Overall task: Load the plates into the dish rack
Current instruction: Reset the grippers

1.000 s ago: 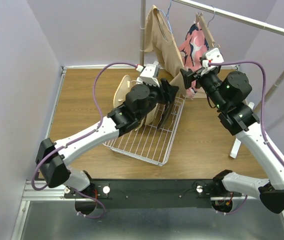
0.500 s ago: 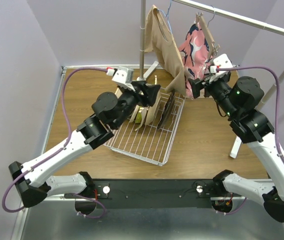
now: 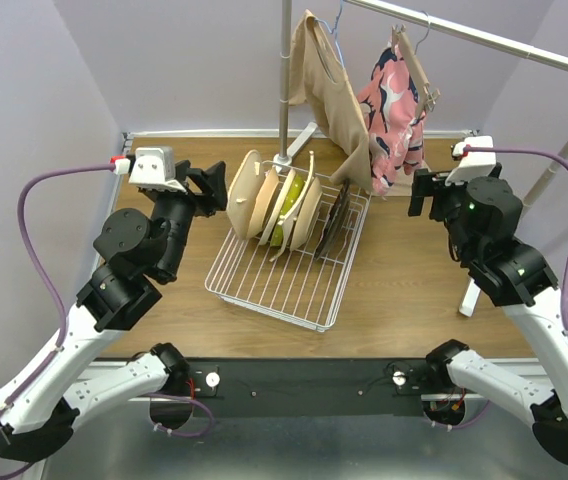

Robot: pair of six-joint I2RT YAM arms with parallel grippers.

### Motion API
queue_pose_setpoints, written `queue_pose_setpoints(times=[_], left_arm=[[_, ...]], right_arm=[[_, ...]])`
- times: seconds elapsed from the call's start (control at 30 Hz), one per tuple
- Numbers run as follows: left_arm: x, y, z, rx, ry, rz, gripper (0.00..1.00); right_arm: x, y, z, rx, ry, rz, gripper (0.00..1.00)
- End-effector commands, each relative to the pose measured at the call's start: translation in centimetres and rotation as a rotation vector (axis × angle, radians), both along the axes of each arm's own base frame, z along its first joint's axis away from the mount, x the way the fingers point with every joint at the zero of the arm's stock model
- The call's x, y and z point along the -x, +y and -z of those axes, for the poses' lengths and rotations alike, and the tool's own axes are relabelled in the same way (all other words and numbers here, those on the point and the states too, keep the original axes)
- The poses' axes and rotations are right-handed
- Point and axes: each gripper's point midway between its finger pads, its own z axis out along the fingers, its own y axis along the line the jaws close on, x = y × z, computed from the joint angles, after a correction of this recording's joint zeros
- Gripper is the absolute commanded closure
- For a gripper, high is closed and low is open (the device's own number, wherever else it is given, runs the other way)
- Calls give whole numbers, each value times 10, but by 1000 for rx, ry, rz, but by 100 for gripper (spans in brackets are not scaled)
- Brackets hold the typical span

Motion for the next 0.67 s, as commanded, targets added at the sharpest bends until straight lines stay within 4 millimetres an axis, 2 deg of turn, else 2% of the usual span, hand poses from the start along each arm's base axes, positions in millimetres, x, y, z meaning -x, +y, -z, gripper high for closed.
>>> queue_pose_setpoints(times=[0.0, 0.27, 0.37, 0.63], left_arm=[[0, 34, 21, -97, 75, -129, 27], [19, 60, 25, -28, 105, -171, 27], [25, 68, 27, 0, 114, -187, 27], [30, 71, 32, 55, 148, -184, 27]], right_arm=[[10, -45, 13, 36, 27, 238, 0], [16, -45, 6, 10, 1, 209, 0], [19, -50, 2, 48, -11, 213, 0], [24, -56, 1, 54, -24, 231, 0]])
